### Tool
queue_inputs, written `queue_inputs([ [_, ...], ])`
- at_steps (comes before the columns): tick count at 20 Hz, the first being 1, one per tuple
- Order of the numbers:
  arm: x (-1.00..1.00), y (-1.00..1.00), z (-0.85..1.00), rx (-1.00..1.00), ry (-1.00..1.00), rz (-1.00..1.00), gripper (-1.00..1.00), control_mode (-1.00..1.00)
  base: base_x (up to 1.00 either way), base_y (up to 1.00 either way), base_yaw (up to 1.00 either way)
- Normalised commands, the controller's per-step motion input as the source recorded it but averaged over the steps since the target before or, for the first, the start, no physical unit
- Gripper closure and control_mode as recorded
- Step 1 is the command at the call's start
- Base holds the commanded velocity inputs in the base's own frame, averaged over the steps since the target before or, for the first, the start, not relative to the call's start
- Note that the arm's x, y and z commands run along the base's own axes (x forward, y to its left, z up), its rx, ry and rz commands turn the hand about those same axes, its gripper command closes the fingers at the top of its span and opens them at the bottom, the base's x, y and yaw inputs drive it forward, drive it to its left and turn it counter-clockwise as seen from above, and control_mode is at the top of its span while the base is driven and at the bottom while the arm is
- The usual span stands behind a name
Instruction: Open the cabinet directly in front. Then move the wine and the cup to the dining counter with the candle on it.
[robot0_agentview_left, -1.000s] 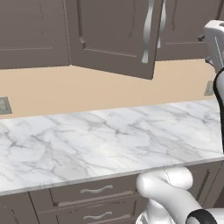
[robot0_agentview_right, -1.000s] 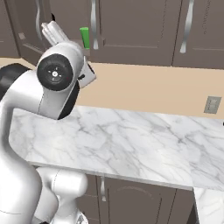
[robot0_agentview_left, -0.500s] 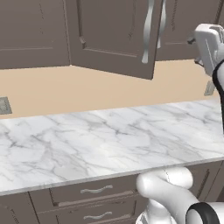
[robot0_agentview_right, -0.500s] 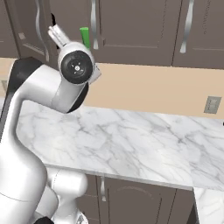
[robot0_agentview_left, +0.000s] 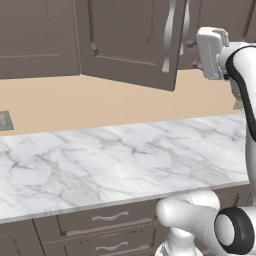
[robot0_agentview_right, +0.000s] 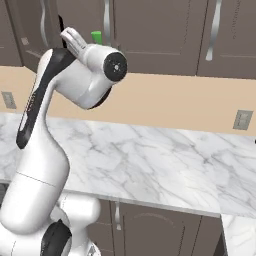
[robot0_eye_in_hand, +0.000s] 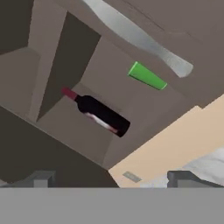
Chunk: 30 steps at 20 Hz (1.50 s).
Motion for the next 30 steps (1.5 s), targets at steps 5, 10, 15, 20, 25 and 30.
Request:
queue_inputs([
  [5, 0.52, 0.02, 0.00, 0.03, 0.03, 0.33, -1.00, -1.00, 0.00, 0.00, 0.00],
  [10, 0.26, 0.71, 0.00, -0.01, 0.05, 0.29, -1.00, -1.00, 0.00, 0.00, 0.00],
  [15, -0.02, 1.00, 0.00, -0.08, 0.01, 0.25, -1.00, -1.00, 0.00, 0.00, 0.00],
  [20, -0.48, 1.00, 0.02, -0.07, -0.03, 0.22, -1.00, -1.00, 0.00, 0.00, 0.00],
  [25, -0.97, 1.00, 0.03, -0.07, -0.20, 0.15, -1.00, -1.00, 0.00, 0.00, 0.00],
  [30, -0.29, 1.00, -0.13, 0.00, -0.10, 0.01, -1.00, -1.00, 0.00, 0.00, 0.00],
])
